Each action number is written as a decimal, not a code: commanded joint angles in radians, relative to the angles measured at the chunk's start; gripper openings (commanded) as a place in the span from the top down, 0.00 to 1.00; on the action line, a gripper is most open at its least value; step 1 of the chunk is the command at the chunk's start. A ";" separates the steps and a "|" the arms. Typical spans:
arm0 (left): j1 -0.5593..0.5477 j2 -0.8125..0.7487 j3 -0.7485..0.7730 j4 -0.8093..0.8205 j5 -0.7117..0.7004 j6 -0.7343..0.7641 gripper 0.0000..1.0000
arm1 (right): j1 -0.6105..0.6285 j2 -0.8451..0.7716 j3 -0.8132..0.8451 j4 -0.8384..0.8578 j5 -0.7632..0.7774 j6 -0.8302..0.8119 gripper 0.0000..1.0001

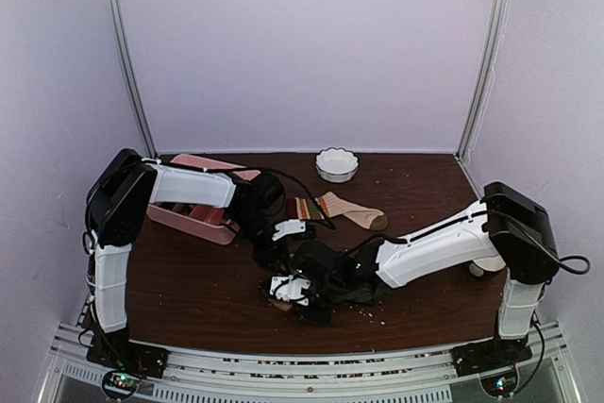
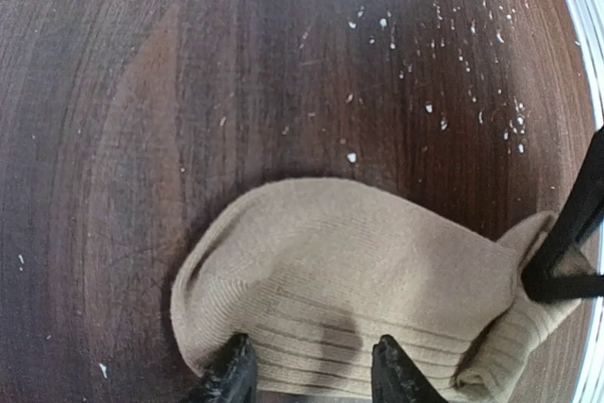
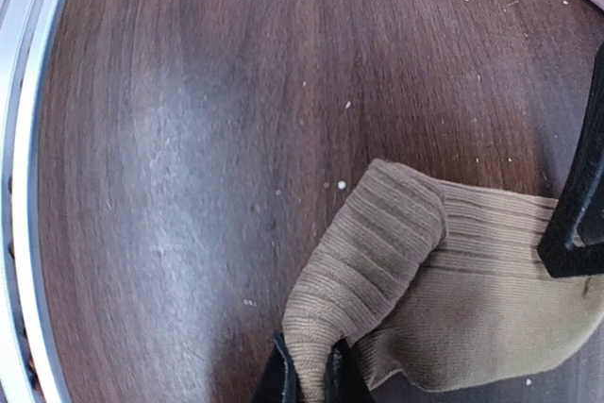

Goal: Roll the socks
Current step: Roll the sock at the center of the board.

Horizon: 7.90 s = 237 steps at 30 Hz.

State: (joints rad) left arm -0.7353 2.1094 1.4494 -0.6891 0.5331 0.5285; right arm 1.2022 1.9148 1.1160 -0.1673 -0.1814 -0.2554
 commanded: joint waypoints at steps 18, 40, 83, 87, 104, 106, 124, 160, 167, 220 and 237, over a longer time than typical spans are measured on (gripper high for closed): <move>0.014 -0.049 -0.026 -0.008 0.068 0.050 0.54 | -0.263 0.202 -0.267 0.372 -0.577 0.913 1.00; 0.039 -0.349 -0.227 -0.078 0.153 0.200 0.45 | -0.289 0.239 -0.255 0.446 -0.574 1.112 1.00; -0.142 -0.216 -0.265 0.099 -0.161 0.143 0.59 | -0.287 0.251 -0.290 0.564 -0.573 1.172 1.00; -0.142 -0.200 -0.270 0.111 -0.176 0.142 0.65 | -0.288 0.250 -0.286 0.567 -0.577 1.174 1.00; -0.046 -0.036 -0.110 -0.100 0.045 0.113 1.00 | -0.279 -0.060 -0.439 0.542 -0.177 0.917 0.08; -0.025 -0.017 -0.093 -0.122 0.093 0.105 1.00 | -0.276 -0.108 -0.480 0.537 -0.103 0.872 0.00; 0.014 0.072 0.000 -0.276 0.249 0.197 1.00 | -0.231 -0.354 -0.570 0.706 0.092 0.338 0.01; 0.020 0.211 0.169 -0.554 0.347 0.410 0.99 | 0.099 0.018 -0.150 0.364 0.501 -0.539 0.73; 0.020 0.202 0.177 -0.574 0.344 0.414 0.82 | 0.071 0.036 -0.064 0.196 0.360 -0.439 0.98; -0.037 -0.405 -0.345 -0.017 -0.038 0.305 0.53 | -0.296 0.272 -0.112 0.573 -0.595 1.061 1.00; -0.179 -0.468 -0.486 0.336 -0.465 0.305 0.52 | -0.295 0.277 -0.165 0.683 -0.622 1.135 1.00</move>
State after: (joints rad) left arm -0.9058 1.7073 0.9840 -0.4370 0.1287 0.8173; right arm 0.9138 2.1376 0.9958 0.5739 -0.8333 0.8646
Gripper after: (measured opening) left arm 0.476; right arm 0.076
